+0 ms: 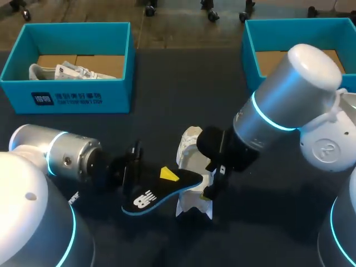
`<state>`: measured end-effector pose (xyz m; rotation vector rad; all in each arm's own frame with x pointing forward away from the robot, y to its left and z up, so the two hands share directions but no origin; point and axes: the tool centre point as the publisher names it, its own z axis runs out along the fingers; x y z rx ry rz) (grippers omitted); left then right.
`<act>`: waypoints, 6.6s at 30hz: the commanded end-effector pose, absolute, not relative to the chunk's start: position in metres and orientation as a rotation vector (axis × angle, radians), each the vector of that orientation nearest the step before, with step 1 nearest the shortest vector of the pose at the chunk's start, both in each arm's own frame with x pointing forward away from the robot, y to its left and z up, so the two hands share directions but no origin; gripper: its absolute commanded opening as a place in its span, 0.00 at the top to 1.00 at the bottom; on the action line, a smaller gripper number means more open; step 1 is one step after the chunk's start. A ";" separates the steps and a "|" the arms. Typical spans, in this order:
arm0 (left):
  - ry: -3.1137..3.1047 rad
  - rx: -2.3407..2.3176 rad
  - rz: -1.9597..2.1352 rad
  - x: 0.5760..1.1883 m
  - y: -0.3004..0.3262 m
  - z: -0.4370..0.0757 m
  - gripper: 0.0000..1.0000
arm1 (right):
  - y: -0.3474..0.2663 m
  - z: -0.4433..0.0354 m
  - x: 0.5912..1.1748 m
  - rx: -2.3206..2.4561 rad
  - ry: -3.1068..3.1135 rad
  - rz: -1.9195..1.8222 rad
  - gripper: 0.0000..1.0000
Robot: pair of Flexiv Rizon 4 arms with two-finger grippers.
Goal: Take the shoe out of the shoebox, open the shoe tongue, remove and reinsert the insole, then place the shoe into the shoebox
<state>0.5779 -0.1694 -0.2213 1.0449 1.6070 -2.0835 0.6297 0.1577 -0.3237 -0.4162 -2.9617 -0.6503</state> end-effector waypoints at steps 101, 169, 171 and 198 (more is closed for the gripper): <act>1.765 0.809 -2.068 0.606 -0.193 -0.287 1.00 | 0.108 -0.351 0.635 -0.448 -3.116 -0.443 0.00; 1.844 0.782 -1.933 0.628 -0.199 -0.302 0.74 | 0.115 -0.359 0.642 -0.414 -3.105 -0.454 0.00; 1.852 0.792 -1.915 0.626 -0.202 -0.301 0.74 | 0.115 -0.359 0.642 -0.414 -3.105 -0.454 0.00; 1.921 0.808 -1.798 0.650 -0.218 -0.337 1.00 | 0.115 -0.359 0.642 -0.414 -3.105 -0.454 0.00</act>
